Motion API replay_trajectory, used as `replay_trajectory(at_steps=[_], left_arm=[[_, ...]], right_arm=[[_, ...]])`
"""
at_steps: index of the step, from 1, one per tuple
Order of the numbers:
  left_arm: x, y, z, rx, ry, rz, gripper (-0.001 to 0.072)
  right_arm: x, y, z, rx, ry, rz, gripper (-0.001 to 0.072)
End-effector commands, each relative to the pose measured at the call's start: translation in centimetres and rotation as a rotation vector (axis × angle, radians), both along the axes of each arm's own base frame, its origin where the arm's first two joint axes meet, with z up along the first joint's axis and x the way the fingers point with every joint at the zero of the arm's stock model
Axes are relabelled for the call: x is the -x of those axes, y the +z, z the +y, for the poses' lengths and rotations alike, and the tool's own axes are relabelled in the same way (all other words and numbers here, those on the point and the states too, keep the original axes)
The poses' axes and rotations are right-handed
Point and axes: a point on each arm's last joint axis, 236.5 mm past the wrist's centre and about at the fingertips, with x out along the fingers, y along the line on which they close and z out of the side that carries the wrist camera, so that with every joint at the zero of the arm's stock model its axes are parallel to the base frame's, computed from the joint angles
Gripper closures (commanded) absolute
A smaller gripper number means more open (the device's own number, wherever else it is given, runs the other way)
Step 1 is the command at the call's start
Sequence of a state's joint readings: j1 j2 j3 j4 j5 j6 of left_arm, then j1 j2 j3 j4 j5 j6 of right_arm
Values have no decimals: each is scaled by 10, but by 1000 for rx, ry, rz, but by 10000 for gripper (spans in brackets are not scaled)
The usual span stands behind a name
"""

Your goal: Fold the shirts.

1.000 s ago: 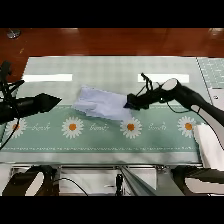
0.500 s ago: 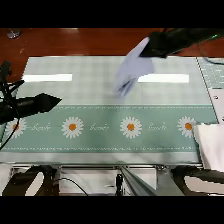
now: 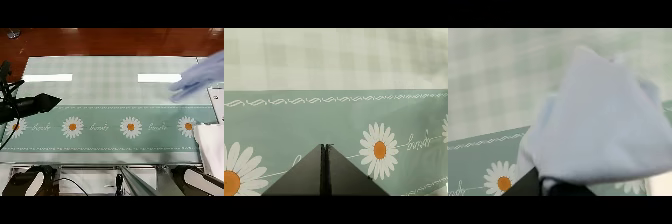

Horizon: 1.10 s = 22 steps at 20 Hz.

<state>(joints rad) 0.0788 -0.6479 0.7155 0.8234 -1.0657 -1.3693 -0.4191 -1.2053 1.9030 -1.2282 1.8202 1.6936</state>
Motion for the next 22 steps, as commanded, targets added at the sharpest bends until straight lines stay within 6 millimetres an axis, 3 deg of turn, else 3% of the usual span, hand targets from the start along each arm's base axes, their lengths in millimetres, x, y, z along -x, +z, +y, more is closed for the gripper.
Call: replay_trajectory(at_steps=[1, 6, 8, 10, 11, 12, 14, 16, 18, 19, 20, 21, 22], left_arm=[[0, 0, 0, -5, -4, -4, 685], [-8, 4, 4, -36, -8, -62, 684], [-10, 5, 5, -36, -1, -69, 685], [-11, 5, 5, -36, 1, -72, 685], [-12, 6, 6, -37, 5, -76, 685], [-13, 6, 6, -37, 9, -79, 685], [-16, 8, 8, -37, 20, -91, 685], [-17, 9, 9, -38, 25, -98, 685], [-20, 6, 10, -75, -7, -123, 685], [-24, 2, 11, -78, -6, -116, 685], [-28, 0, 11, -77, -7, -103, 685], [-34, 2, 10, -67, -6, -96, 684], [-43, 14, 6, -34, -9, -105, 685]], right_arm=[[70, -21, -50, -20, -284, 87, 693], [159, -53, -85, 34, -568, 173, 693], [222, -58, -110, 183, -757, 277, 693], [265, -66, -113, 254, -877, 357, 692], [272, -73, -109, 254, -889, 373, 688], [277, -82, -103, 249, -888, 394, 550], [290, -96, -102, 246, -922, 453, 88], [275, -102, -104, 213, -889, 427, 85], [234, -106, -107, 133, -828, 309, 86], [205, -105, -107, 74, -788, 223, 120], [165, -101, -102, -17, -718, 107, 309], [123, -90, -92, -119, -620, -27, 563], [77, -67, -76, -232, -497, -197, 692]])
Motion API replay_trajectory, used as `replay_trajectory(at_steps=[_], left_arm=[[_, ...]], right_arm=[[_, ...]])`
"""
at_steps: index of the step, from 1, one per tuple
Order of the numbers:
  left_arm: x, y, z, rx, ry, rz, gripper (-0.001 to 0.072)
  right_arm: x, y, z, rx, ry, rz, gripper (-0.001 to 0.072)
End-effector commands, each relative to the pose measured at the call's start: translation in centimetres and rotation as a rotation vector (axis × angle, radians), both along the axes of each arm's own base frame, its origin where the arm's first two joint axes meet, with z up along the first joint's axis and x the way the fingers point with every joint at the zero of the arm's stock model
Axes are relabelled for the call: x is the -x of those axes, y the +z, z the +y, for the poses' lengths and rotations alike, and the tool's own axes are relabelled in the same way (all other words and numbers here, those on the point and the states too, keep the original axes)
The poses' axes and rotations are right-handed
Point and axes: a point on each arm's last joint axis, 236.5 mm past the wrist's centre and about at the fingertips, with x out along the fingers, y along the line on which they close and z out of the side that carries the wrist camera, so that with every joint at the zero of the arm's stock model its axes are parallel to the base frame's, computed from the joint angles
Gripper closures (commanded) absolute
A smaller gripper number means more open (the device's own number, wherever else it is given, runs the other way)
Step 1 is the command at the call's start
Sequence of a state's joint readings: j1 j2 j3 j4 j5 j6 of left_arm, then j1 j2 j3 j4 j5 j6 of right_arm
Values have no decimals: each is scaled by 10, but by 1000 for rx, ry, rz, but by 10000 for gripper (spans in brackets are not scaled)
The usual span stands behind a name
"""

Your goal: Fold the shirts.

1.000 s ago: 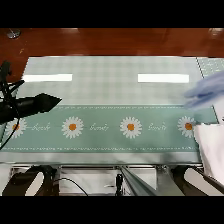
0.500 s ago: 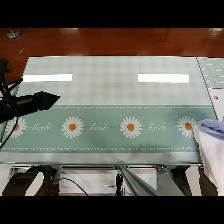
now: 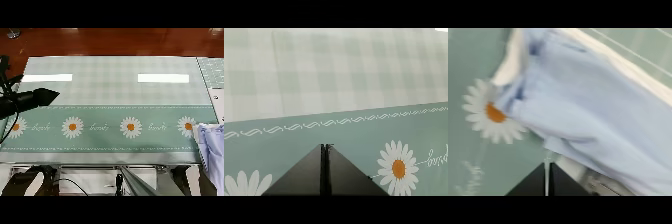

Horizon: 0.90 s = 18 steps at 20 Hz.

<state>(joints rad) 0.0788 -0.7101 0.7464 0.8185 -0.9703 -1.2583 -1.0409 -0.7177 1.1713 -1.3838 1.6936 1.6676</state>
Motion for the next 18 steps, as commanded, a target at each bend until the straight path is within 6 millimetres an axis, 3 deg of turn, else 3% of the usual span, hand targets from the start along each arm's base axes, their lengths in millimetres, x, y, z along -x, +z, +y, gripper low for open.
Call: replay_trajectory(at_steps=[1, 2, 4, 6, 7, 8, 10, 13, 15, 18], left_arm=[[-23, 28, -10, 63, -20, -28, 685], [-34, 53, -18, 88, -56, -71, 686], [-54, 106, -41, 87, -141, -166, 686], [-67, 137, -70, 30, -238, -228, 687], [-72, 135, -82, -29, -273, -224, 687], [-73, 119, -91, -96, -297, -185, 686], [-68, 71, -94, -202, -310, -58, 685], [-65, -11, -65, -361, -293, 109, 685], [-62, -48, -43, -395, -259, 206, 685], [-65, -59, -32, -390, -229, 242, 685]], right_arm=[[-139, 62, 40, -167, 256, -587, 692], [-168, 83, 53, -172, 331, -692, 693], [-214, 100, 94, -127, 508, -747, 693], [-250, 89, 159, -105, 709, -724, 693], [-262, 70, 195, -86, 816, -676, 692], [-268, 45, 223, -37, 928, -597, 692], [-271, -23, 256, 156, 1168, -360, 693], [-258, -121, 260, 242, 1216, -10, 693], [-250, -156, 258, 187, 1166, 103, 693], [-250, -162, 256, 185, 1166, 126, 693]])
